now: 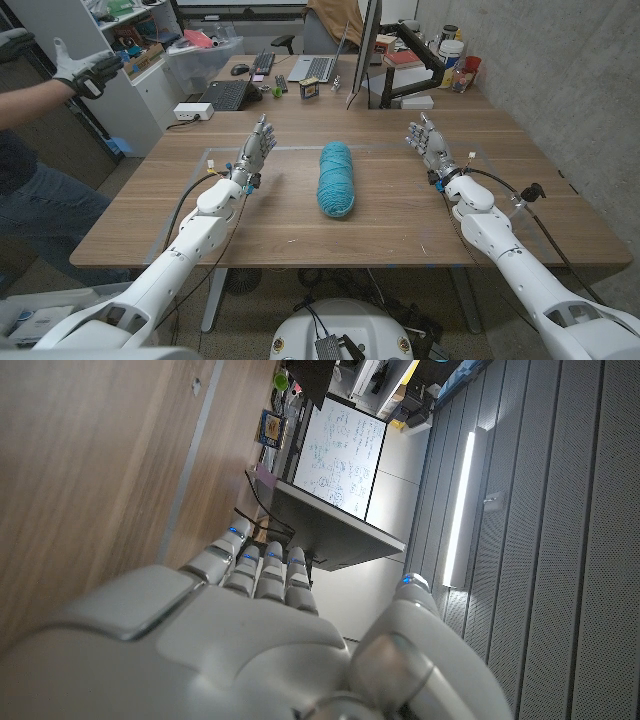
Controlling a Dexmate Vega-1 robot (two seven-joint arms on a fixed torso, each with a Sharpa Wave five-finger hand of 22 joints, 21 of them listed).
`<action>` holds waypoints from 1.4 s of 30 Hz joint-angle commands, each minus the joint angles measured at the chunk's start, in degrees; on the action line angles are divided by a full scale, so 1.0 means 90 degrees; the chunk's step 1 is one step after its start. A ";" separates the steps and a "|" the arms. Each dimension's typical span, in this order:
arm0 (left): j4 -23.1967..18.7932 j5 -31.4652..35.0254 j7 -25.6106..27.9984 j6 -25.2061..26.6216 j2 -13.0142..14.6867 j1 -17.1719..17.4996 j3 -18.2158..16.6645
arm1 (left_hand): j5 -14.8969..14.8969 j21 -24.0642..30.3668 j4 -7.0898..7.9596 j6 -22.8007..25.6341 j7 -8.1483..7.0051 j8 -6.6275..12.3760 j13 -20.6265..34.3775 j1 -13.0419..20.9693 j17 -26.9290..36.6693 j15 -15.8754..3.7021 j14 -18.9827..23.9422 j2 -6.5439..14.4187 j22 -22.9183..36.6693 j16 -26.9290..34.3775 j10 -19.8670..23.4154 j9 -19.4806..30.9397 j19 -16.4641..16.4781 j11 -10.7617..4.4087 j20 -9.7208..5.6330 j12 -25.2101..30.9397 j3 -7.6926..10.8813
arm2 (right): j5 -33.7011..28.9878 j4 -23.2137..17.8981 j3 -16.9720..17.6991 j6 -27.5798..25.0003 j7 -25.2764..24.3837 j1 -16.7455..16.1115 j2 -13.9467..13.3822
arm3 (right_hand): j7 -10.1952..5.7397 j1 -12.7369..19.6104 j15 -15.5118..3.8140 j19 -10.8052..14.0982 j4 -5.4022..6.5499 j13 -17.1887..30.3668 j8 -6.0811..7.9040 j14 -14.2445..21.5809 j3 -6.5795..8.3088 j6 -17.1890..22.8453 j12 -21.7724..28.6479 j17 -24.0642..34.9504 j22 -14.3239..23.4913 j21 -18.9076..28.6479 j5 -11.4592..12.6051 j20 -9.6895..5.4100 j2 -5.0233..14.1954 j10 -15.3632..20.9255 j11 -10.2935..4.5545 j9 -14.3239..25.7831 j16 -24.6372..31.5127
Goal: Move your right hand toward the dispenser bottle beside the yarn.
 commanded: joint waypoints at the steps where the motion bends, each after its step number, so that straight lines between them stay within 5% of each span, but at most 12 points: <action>1: 0.0019 0.0126 -0.0057 0.0162 -0.0092 -0.0085 -0.0082 | 0.0050 0.0040 -0.0001 0.0027 -0.0009 0.0032 0.0004 0.0042 0.0023 -0.0022 -0.0025 0.0067 0.0031 0.0024 0.0008 0.0022 -0.0035 -0.0007 -0.0154 0.0044 0.0004 | -0.0305 -0.0054 0.0182 -0.0139 0.0199 0.0070 0.0107 | -0.0026 0.0051 0.0008 0.0027 -0.0008 0.0017 0.0064 0.0039 0.0048 0.0029 0.0055 0.0012 0.0007 0.0020 0.0059 -0.0073 0.0010 0.0055 -0.0003 0.0009 0.0054; 42: 0.0001 0.0210 -0.0038 0.0491 -0.0056 -0.0096 -0.0169 | 0.0143 0.0065 -0.0049 0.0222 -0.0030 0.0086 -0.0008 0.0138 0.0016 -0.0014 0.0069 0.0154 0.0031 0.0048 0.0125 0.0021 -0.0002 -0.0022 0.0001 0.0088 -0.0013 | -0.0785 -0.0287 0.0350 -0.0272 0.0249 0.0299 -0.0165 | -0.0094 0.0063 -0.0049 0.0183 -0.0026 -0.0020 0.0101 0.0376 0.0010 0.0149 0.0177 0.0020 0.0007 0.0105 0.0053 -0.0065 0.0020 0.0373 -0.0027 0.0013 0.0134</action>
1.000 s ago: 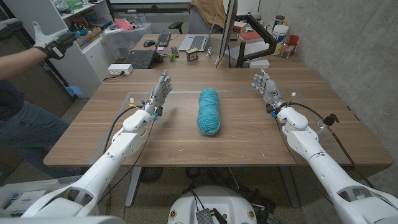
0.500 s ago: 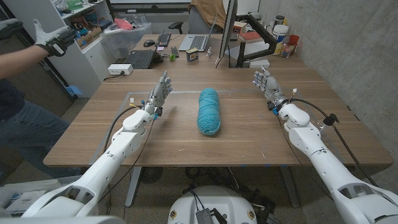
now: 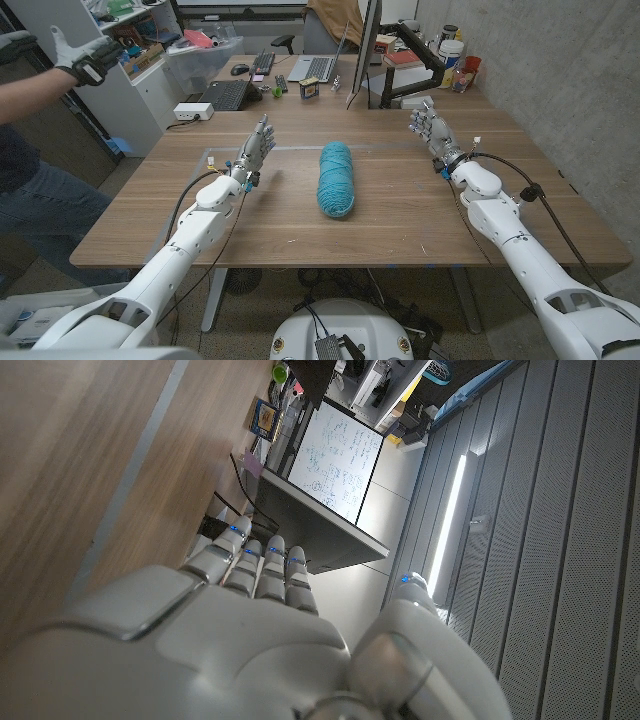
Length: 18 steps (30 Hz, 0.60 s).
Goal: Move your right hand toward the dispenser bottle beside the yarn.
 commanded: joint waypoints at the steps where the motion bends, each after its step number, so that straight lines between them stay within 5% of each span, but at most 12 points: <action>1: -0.0051 0.0002 0.0016 0.0086 0.0016 0.0032 -0.0017 | 0.0052 0.0041 -0.0024 0.0039 0.0024 0.0060 0.0022 0.0035 0.0017 0.0026 0.0037 0.0048 0.0033 0.0048 0.0033 0.0020 -0.0001 0.0024 0.0000 0.0043 0.0014 | -0.0080 -0.0198 0.0064 -0.0079 -0.0004 -0.0001 -0.0121 | -0.0005 0.0024 0.0013 0.0112 -0.0027 0.0008 0.0051 0.0103 0.0009 0.0061 0.0034 0.0021 0.0007 0.0059 0.0053 -0.0053 -0.0021 0.0090 -0.0001 0.0014 0.0043; 18: -0.0108 -0.0010 0.0058 0.0206 0.0046 0.0096 -0.0044 | 0.0076 0.0045 -0.0041 0.0077 0.0028 0.0063 0.0021 0.0073 0.0016 0.0034 0.0058 0.0075 0.0034 0.0048 0.0047 0.0021 0.0006 0.0013 0.0031 0.0044 0.0007 | -0.0178 -0.0682 0.0206 -0.0243 -0.0087 -0.0156 -0.0371 | -0.0035 0.0030 0.0018 0.0152 -0.0036 0.0005 0.0051 0.0146 -0.0004 0.0078 0.0044 0.0024 0.0008 0.0069 0.0050 -0.0045 -0.0026 0.0138 -0.0018 0.0015 0.0033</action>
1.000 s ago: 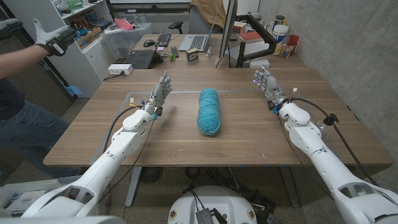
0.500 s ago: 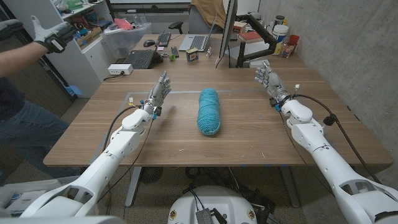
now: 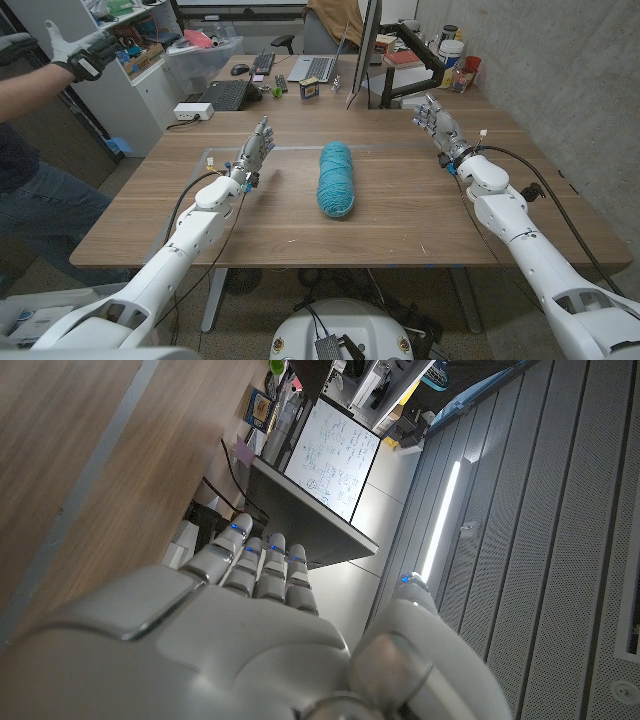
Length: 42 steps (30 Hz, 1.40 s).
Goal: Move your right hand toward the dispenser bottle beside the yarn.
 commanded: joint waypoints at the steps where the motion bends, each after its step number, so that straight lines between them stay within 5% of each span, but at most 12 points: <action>1: -0.0033 -0.0013 0.0021 0.0085 0.0009 0.0035 -0.0014 | 0.0053 0.0045 -0.0042 0.0044 0.0042 0.0062 0.0020 0.0039 0.0017 -0.0004 0.0020 0.0041 0.0034 0.0048 0.0015 0.0020 0.0005 -0.0015 0.0033 0.0044 0.0006 | -0.0066 -0.0384 0.0119 -0.0115 -0.0059 -0.0125 -0.0193 | 0.0008 0.0030 -0.0006 0.0062 -0.0036 0.0004 0.0050 0.0034 -0.0005 0.0042 0.0042 0.0024 0.0009 0.0020 0.0050 -0.0017 -0.0026 0.0069 -0.0013 0.0015 0.0031; 42: -0.0414 0.0076 0.0224 0.0430 0.0132 0.0167 0.0035 | 0.0092 0.0046 -0.0078 -0.0005 0.0022 0.0021 0.0019 0.0132 0.0018 0.0005 0.0043 0.0119 0.0038 0.0041 0.0024 0.0024 -0.0001 -0.0008 0.0092 0.0035 -0.0005 | -0.0189 -0.1296 0.0595 0.0150 0.0057 -0.0641 -0.0715 | 0.0072 0.0054 0.0006 0.0235 -0.0066 -0.0005 0.0047 0.0235 -0.0049 0.0080 0.0060 0.0020 0.0009 0.0060 0.0049 0.0032 -0.0059 0.0198 -0.0044 0.0013 0.0034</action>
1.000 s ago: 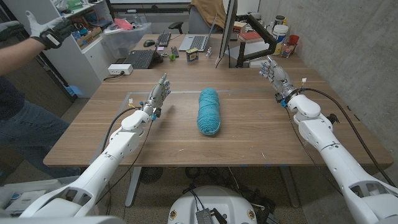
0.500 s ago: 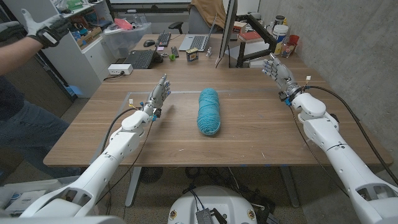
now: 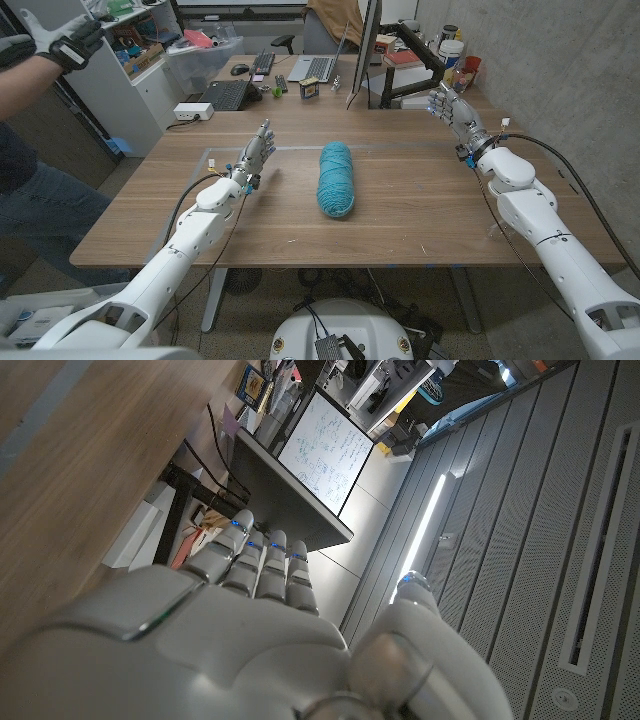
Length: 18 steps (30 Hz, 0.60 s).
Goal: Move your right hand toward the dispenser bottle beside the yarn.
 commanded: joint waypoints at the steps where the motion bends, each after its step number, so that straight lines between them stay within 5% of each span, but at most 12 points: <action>1: -0.0230 0.0045 0.0109 0.0167 0.0099 0.0092 0.0025 | 0.0043 0.0022 -0.0053 -0.0017 0.0012 0.0020 0.0017 0.0050 0.0018 0.0006 0.0043 0.0037 0.0028 0.0041 0.0028 0.0008 -0.0025 -0.0011 0.0072 0.0036 0.0020 | -0.0013 -0.0208 0.0159 0.0316 0.0119 -0.0139 -0.0107 | 0.0028 0.0021 0.0003 0.0057 -0.0013 -0.0006 0.0048 0.0076 0.0003 0.0038 0.0009 0.0021 0.0011 0.0022 0.0049 -0.0011 -0.0027 0.0059 -0.0023 0.0014 0.0033; 18: -0.0373 0.0046 0.0170 0.0220 0.0136 0.0139 0.0059 | 0.0052 0.0029 -0.0066 -0.0003 0.0037 0.0021 0.0016 0.0083 0.0019 0.0067 0.0098 0.0061 0.0029 0.0056 0.0047 0.0009 -0.0011 0.0061 0.0072 0.0040 0.0010 | 0.0002 -0.0486 0.0366 0.0558 0.0116 -0.0341 -0.0130 | 0.0020 0.0010 -0.0007 0.0088 -0.0019 -0.0009 0.0059 0.0131 -0.0031 0.0087 0.0017 0.0021 0.0009 0.0019 0.0052 0.0018 -0.0063 0.0118 -0.0001 0.0013 0.0028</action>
